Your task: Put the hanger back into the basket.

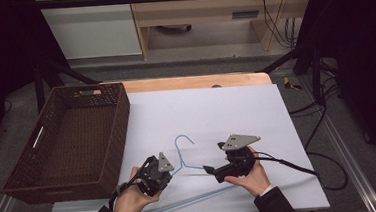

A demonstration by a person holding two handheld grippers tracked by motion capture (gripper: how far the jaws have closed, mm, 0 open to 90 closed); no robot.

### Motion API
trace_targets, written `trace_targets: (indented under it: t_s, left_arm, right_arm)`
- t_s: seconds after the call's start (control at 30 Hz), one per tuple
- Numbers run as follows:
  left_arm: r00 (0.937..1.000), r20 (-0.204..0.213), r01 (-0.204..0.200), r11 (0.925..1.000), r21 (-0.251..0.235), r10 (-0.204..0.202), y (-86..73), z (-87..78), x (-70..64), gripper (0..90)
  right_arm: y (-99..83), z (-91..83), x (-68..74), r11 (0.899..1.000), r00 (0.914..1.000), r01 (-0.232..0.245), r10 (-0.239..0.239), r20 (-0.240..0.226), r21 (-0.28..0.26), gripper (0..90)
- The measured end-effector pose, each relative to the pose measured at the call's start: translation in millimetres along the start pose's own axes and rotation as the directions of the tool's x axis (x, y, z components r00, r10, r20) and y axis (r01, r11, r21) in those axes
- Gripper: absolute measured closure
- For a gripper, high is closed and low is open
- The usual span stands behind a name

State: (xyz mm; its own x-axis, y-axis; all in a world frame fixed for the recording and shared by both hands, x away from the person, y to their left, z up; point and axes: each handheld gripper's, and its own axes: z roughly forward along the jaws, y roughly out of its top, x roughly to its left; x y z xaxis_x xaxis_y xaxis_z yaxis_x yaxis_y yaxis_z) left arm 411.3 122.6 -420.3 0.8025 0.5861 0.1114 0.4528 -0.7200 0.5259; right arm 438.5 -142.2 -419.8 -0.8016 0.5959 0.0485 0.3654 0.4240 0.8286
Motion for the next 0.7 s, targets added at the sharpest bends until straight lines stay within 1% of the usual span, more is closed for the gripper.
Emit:
trace_targets:
  t_s: [0.07, 0.1, 0.2, 0.23, 0.27, 0.3, 0.33, 0.4, 0.43, 0.47, 0.5, 0.53, 0.57, 0.6, 0.63, 0.7]
  left_arm:
    - [1.0, -0.001, 0.002, 1.0, -0.004, -0.002, 0.0, -0.1, -0.3, 87.1]
    - [1.0, -0.001, 0.003, 1.0, -0.006, -0.003, 0.1, -0.3, -0.4, 87.1]
    - [1.0, -0.002, -0.001, 1.0, -0.001, 0.001, 0.2, -0.9, 0.1, 87.1]
    - [1.0, -0.002, 0.004, 1.0, -0.007, -0.004, 0.3, -1.0, -0.3, 87.1]
    - [1.0, -0.004, 0.002, 1.0, -0.007, -0.002, 0.4, -1.1, -0.6, 87.1]
    - [1.0, -0.004, 0.002, 1.0, -0.007, -0.002, 0.4, -1.1, -0.6, 87.1]
    - [1.0, 0.003, 0.002, 1.0, -0.006, -0.002, 0.6, -1.0, -0.5, 87.1]
    - [1.0, 0.002, -0.001, 1.0, -0.006, 0.001, 0.7, -0.7, -0.8, 87.1]
    - [1.0, 0.002, -0.007, 1.0, 0.002, 0.007, 0.9, -0.5, -0.6, 87.1]
    - [1.0, -0.001, -0.009, 1.0, -0.001, 0.009, 0.7, -0.2, -0.8, 87.1]
    - [1.0, 0.003, -0.008, 1.0, 0.002, 0.008, 0.8, -0.3, -0.9, 87.1]
    - [0.9999, 0.003, -0.01, 1.0, -0.001, 0.01, 0.8, -0.4, -0.8, 87.1]
    - [1.0, 0.005, -0.002, 1.0, -0.006, 0.003, 1.0, -0.3, -1.4, 87.1]
    - [1.0, 0.006, -0.004, 1.0, -0.005, 0.004, 1.1, -0.2, -1.4, 87.1]
    - [1.0, -0.001, -0.006, 0.9999, -0.008, 0.006, 1.2, -0.3, -1.7, 87.1]
    - [1.0, 0.004, -0.006, 1.0, -0.007, 0.006, 1.2, 0.0, -1.9, 87.1]
  right_arm:
    - [1.4, 5.4, 0.7, 1.0, 0.9998, -0.003, 0.003, -0.019, 0.003, 12.3]
    - [3.2, 11.2, 2.9, 0.999, 0.9997, 0.017, -0.017, -0.019, 0.028, 13.8]
    - [4.1, 15.4, 5.2, 0.999, 0.9994, 0.025, -0.024, -0.026, 0.045, 15.8]
    - [4.3, 18.1, 6.5, 0.998, 0.999, 0.031, -0.029, -0.034, 0.052, 17.3]
    - [3.3, 22.8, 7.3, 0.997, 0.9984, 0.025, -0.022, -0.051, 0.068, 21.2]
    - [3.3, 22.8, 7.3, 0.997, 0.9984, 0.025, -0.022, -0.051, 0.068, 21.2]
    - [2.6, 24.4, 7.2, 0.997, 0.9982, 0.029, -0.025, -0.054, 0.078, 23.3]
    - [0.4, 29.6, 7.4, 0.994, 0.9978, 0.035, -0.029, -0.06, 0.106, 26.9]
    - [-0.7, 32.1, 7.4, 0.993, 0.9973, 0.043, -0.036, -0.065, 0.109, 29.4]
    - [-1.4, 34.2, 7.7, 0.992, 0.9968, 0.043, -0.034, -0.073, 0.121, 31.6]
    - [-3.0, 38.4, 8.1, 0.989, 0.996, 0.05, -0.04, -0.08, 0.14, 35.1]
    - [-3.0, 38.4, 8.1, 0.989, 0.996, 0.05, -0.04, -0.08, 0.14, 35.1]
    - [-3.5, 39.9, 8.3, 0.988, 0.9958, 0.05, -0.039, -0.083, 0.145, 36.4]
    - [-4.3, 41.4, 8.3, 0.987, 0.995, 0.061, -0.048, -0.087, 0.15, 38.1]
    - [-4.9, 43.0, 9.0, 0.986, 0.995, 0.06, -0.047, -0.088, 0.155, 40.1]
    - [-5.5, 45.8, 10.0, 0.981, 0.9935, 0.084, -0.07, -0.09, 0.173, 43.4]
